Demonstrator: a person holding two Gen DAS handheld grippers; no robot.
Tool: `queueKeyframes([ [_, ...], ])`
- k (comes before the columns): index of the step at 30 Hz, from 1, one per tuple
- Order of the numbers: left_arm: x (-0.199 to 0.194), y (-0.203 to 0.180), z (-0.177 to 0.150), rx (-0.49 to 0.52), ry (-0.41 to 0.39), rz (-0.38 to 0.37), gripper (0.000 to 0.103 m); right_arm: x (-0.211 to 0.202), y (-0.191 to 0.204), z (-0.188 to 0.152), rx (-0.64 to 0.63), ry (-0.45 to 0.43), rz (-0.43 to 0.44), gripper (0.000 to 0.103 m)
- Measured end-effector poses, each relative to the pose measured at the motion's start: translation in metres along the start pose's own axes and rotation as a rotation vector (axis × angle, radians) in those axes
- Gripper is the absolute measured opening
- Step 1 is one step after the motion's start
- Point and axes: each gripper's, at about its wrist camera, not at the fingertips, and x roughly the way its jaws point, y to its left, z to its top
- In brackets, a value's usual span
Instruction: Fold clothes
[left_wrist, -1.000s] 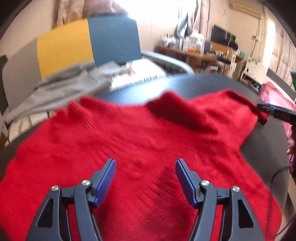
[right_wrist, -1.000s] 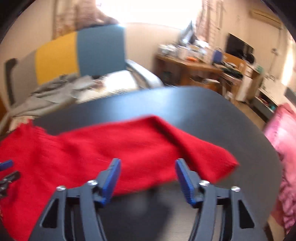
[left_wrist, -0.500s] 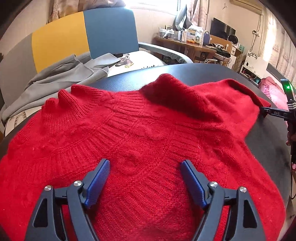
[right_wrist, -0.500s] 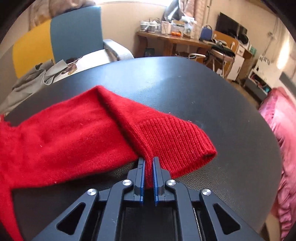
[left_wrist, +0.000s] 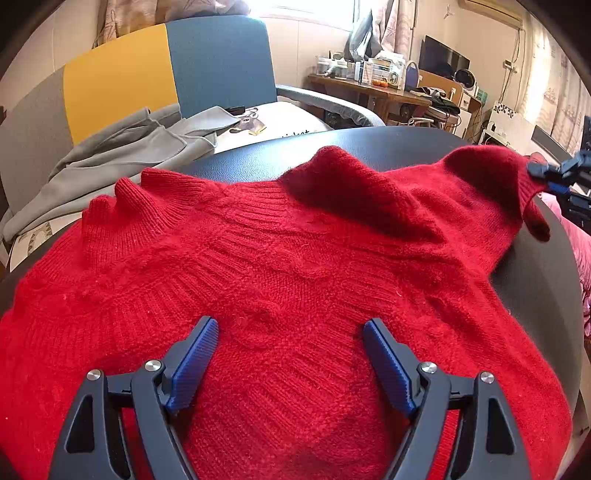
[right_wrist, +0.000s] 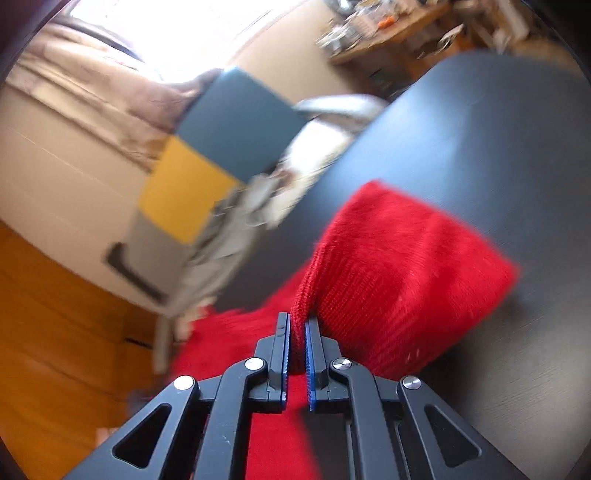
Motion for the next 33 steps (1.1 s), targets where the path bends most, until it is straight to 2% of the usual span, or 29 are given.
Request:
queueKeyframes([
  [2, 0.000, 0.000, 0.000, 0.001, 0.000, 0.001, 0.083, 0.020, 0.015, -0.020, 0.030, 0.042, 0.083, 0.008],
  [6, 0.000, 0.001, 0.000, -0.001, -0.002, -0.003, 0.083, 0.068, 0.043, -0.051, 0.068, 0.122, 0.173, 0.008],
  [11, 0.000, 0.002, -0.001, -0.006, -0.005, -0.011, 0.083, 0.124, 0.073, -0.073, 0.028, 0.203, 0.147, 0.008],
  [14, -0.001, 0.004, -0.001, -0.011, -0.007, -0.020, 0.083, 0.143, 0.079, -0.078, -0.013, 0.247, 0.074, 0.019],
  [16, -0.001, 0.005, -0.001, -0.017, -0.009, -0.029, 0.083, 0.137, 0.074, -0.077, 0.029, 0.223, 0.086, 0.064],
  [18, -0.002, 0.006, -0.001, -0.023, -0.010, -0.036, 0.083, 0.123, 0.070, -0.078, 0.051, 0.168, 0.104, 0.074],
  [20, -0.002, 0.006, -0.001, -0.024, -0.011, -0.037, 0.084, 0.095, 0.069, -0.087, 0.040, 0.099, 0.135, 0.080],
  [23, -0.002, 0.006, -0.001, -0.026, -0.011, -0.039, 0.084, 0.063, 0.074, -0.112, -0.053, 0.057, 0.111, 0.087],
  [29, -0.003, 0.008, 0.001, -0.020, -0.001, -0.073, 0.087, 0.065, 0.084, -0.176, -0.319, 0.192, -0.074, 0.091],
  [31, -0.005, 0.011, 0.002, -0.021, 0.005, -0.099, 0.087, 0.065, 0.089, -0.190, -0.421, 0.153, -0.107, 0.095],
  [33, -0.011, 0.023, 0.003, -0.091, 0.011, -0.169, 0.087, 0.068, 0.093, -0.198, -0.483, 0.143, -0.123, 0.103],
])
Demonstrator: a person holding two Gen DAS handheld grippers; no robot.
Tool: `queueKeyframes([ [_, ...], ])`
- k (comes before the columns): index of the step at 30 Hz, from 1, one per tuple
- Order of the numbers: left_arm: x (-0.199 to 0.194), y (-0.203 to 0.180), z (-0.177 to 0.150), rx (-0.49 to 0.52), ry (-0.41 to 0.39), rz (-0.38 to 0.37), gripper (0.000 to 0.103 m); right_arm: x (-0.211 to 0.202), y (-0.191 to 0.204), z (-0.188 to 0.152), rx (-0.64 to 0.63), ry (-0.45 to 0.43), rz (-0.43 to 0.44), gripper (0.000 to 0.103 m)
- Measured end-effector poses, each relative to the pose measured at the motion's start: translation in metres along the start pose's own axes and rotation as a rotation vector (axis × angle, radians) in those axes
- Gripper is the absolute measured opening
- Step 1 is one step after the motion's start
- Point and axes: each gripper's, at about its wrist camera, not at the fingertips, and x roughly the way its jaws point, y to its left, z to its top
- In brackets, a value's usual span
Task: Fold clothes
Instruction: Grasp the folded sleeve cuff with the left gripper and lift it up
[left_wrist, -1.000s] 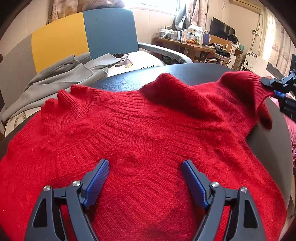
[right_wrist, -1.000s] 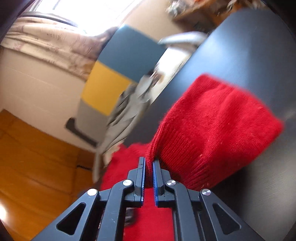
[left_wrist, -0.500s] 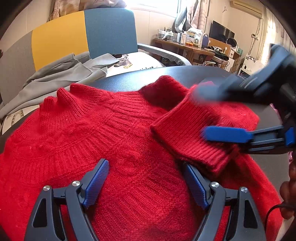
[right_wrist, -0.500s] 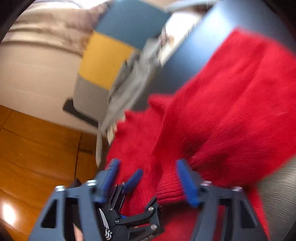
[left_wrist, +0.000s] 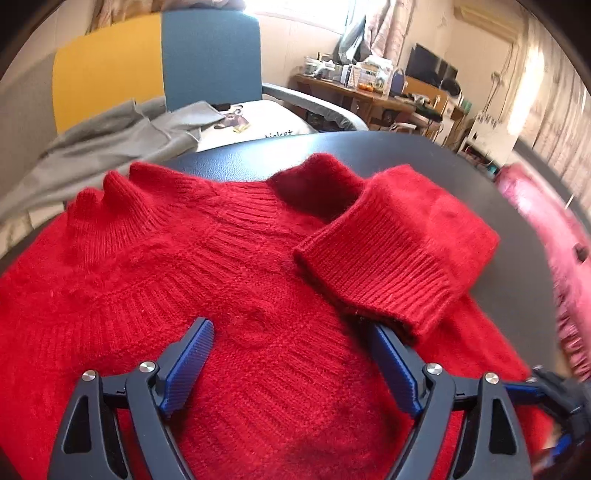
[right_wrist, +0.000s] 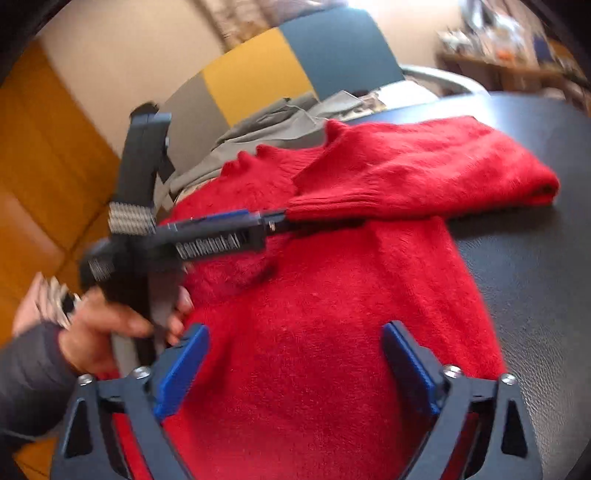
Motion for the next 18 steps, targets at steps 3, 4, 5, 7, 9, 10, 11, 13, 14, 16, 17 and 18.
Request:
queueKeyframes([
  [3, -0.014, 0.032, -0.001, -0.257, -0.014, -0.189, 0.088, 0.004, 0.006, 0.001, -0.046, -0.003, -0.035, 0.103],
  [4, -0.017, 0.044, -0.004, -0.362, -0.016, -0.264, 0.088, 0.004, 0.004, 0.001, -0.040, -0.012, -0.028, 0.103],
  [5, -0.018, 0.051, -0.006, -0.440, -0.016, -0.312, 0.088, 0.003, 0.000, 0.000, -0.028, -0.024, -0.015, 0.103],
  [7, -0.018, 0.058, -0.008, -0.551, -0.023, -0.411, 0.088, 0.001, -0.007, -0.001, 0.009, -0.054, 0.027, 0.103],
  [9, -0.013, 0.056, -0.005, -0.610, -0.003, -0.483, 0.088, 0.004, -0.009, 0.001, 0.039, -0.079, 0.064, 0.103],
  [10, -0.008, 0.053, -0.003, -0.627, 0.015, -0.509, 0.088, 0.006, -0.009, 0.002, 0.053, -0.092, 0.082, 0.103],
  [11, -0.003, 0.048, 0.000, -0.630, 0.034, -0.526, 0.088, 0.007, -0.008, 0.003, 0.054, -0.095, 0.083, 0.103],
  [13, 0.007, 0.039, 0.004, -0.644, 0.083, -0.548, 0.088, 0.007, -0.006, 0.004, 0.048, -0.096, 0.076, 0.103],
  [14, 0.013, 0.036, 0.005, -0.656, 0.112, -0.554, 0.088, 0.006, -0.005, 0.004, 0.046, -0.097, 0.074, 0.103],
  [16, 0.020, 0.029, 0.007, -0.687, 0.154, -0.562, 0.088, 0.005, -0.006, 0.004, 0.049, -0.101, 0.077, 0.103],
  [17, 0.023, 0.025, 0.009, -0.688, 0.177, -0.548, 0.087, 0.005, -0.006, 0.004, 0.051, -0.103, 0.079, 0.103],
  [18, 0.026, 0.022, 0.011, -0.687, 0.199, -0.532, 0.085, 0.004, -0.006, 0.003, 0.051, -0.103, 0.078, 0.103],
])
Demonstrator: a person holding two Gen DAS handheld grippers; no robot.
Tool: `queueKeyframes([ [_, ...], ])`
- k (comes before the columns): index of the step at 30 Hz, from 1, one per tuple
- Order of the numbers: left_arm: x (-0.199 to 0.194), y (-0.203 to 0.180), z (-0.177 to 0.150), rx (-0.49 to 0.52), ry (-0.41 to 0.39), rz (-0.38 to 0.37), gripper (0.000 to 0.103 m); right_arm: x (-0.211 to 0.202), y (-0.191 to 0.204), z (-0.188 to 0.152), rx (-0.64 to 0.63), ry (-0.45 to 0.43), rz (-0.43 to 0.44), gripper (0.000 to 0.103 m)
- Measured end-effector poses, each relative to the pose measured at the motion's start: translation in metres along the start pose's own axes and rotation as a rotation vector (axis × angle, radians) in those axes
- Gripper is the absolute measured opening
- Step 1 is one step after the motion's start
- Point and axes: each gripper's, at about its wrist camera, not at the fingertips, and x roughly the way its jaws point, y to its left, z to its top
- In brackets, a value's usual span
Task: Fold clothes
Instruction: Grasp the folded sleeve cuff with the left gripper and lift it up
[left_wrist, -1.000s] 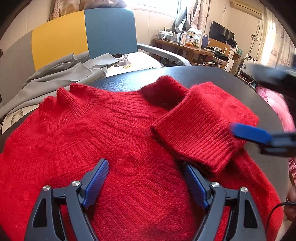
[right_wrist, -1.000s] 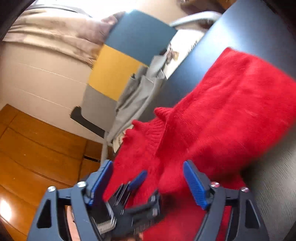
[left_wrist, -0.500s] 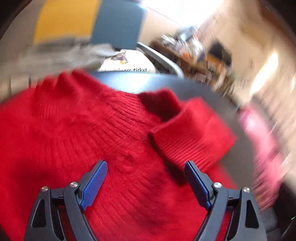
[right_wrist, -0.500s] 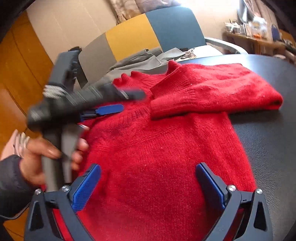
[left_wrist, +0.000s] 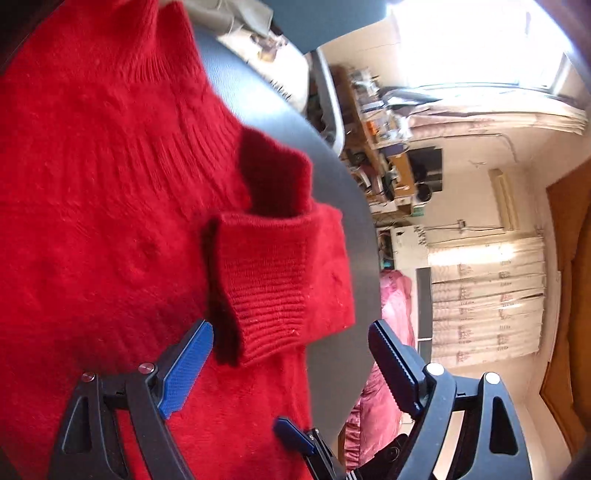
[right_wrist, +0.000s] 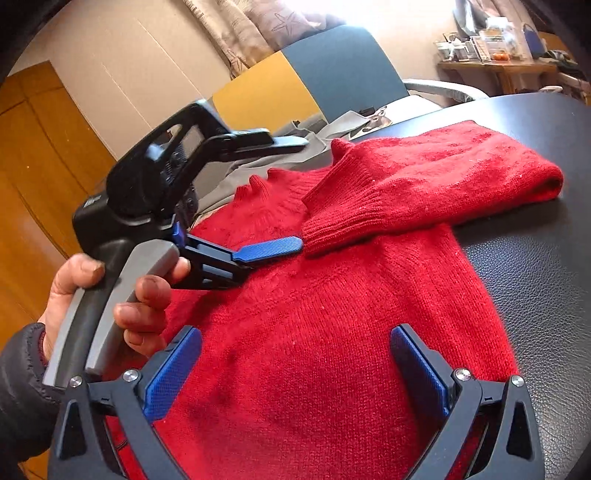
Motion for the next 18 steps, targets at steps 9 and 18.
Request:
queueKeyframes([
  [9, 0.033, -0.023, 0.002, 0.046, 0.093, 0.129, 0.057, -0.002, 0.001, -0.002, -0.007, 0.002, -0.007, 0.103],
  [18, 0.040, -0.001, 0.016, -0.044, 0.152, 0.086, 0.007, 0.027, 0.037, 0.002, -0.205, 0.151, -0.251, 0.103],
])
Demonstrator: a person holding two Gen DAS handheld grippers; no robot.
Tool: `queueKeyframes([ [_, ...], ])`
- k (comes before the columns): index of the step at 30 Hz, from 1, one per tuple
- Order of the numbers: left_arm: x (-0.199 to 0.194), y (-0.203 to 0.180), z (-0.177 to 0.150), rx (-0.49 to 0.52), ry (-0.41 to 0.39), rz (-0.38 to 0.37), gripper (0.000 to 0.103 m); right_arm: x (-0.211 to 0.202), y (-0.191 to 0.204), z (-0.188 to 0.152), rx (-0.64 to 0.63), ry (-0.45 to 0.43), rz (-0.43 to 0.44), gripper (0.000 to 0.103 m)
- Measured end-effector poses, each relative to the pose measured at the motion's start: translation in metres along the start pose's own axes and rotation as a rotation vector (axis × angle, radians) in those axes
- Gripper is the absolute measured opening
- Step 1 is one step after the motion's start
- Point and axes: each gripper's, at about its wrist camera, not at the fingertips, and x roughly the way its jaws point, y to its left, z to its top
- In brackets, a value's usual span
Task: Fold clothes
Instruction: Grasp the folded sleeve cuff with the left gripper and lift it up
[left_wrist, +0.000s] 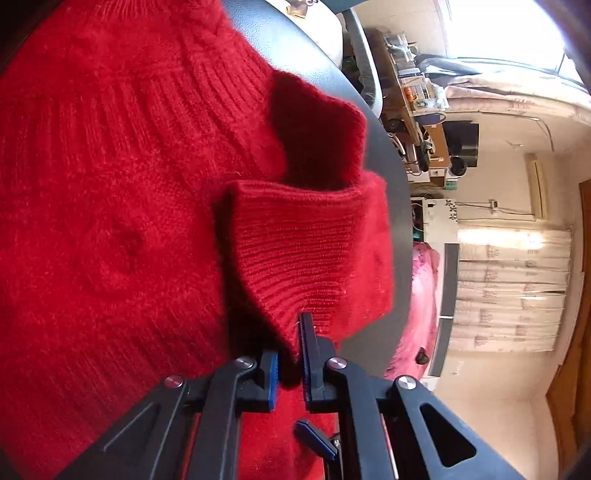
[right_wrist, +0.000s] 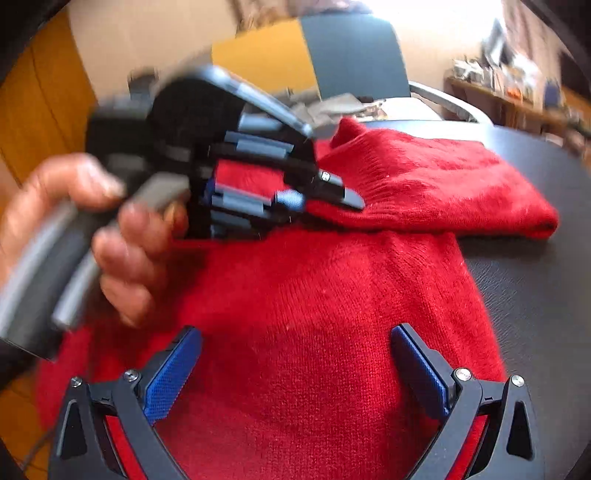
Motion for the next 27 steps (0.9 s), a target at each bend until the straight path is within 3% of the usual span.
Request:
queueKeyframes([
  [4, -0.015, -0.021, 0.008, 0.089, -0.033, 0.007, 0.007, -0.016, -0.002, 0.014, -0.020, -0.089, -0.047, 0.102],
  [8, -0.043, -0.062, 0.016, 0.178, -0.091, -0.090, 0.007, -0.017, -0.011, 0.030, 0.011, -0.126, 0.043, 0.102],
  [14, -0.080, -0.111, 0.029, 0.299, -0.137, -0.144, 0.007, 0.009, -0.019, 0.058, -0.030, -0.142, 0.153, 0.102],
  [17, -0.090, -0.128, 0.030, 0.338, -0.163, -0.144, 0.007, 0.022, -0.054, 0.064, 0.111, -0.137, 0.134, 0.103],
  [21, -0.110, -0.132, 0.027, 0.374, -0.200, -0.167, 0.007, 0.036, -0.092, 0.061, 0.287, -0.107, 0.215, 0.103],
  [27, -0.136, -0.134, 0.027, 0.379, -0.282, -0.237, 0.007, 0.031, -0.092, 0.056, 0.295, -0.109, 0.232, 0.103],
])
